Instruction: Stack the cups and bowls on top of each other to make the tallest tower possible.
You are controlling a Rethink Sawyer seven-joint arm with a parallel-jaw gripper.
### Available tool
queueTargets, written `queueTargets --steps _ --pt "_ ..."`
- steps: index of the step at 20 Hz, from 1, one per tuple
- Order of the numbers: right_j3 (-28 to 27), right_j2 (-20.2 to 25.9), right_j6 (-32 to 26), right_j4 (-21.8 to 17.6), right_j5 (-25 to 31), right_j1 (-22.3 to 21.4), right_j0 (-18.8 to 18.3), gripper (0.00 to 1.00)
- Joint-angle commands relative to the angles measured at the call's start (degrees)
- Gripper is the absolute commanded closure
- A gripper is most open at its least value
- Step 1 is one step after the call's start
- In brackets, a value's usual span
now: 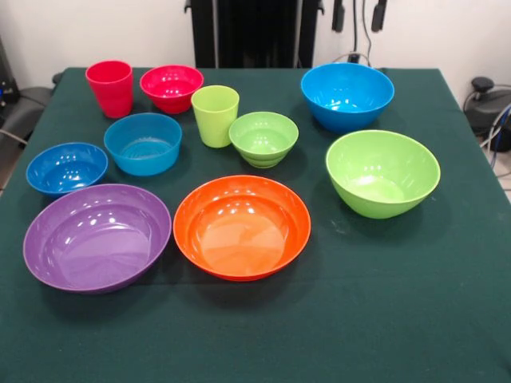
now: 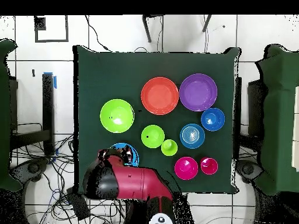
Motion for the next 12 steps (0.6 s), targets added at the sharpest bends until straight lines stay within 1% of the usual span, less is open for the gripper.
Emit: queueTargets --steps 1,4,6,9,12 --pt "-0.19 5.73 10.09 0.02 -6.11 10.82 -1.58 0.00" --pt "-0.32 5.15 11.23 -0.61 -8.92 13.26 -0.88 0.00" --pt "-0.98 4.00 11.44 -1.07 -9.51 14.32 -0.01 0.00" --pt "-1.47 2.36 10.66 -1.98 -8.20 14.26 0.73 0.00" --pt "-0.52 2.97 10.75 -2.16 -7.64 13.34 -0.22 0.00"
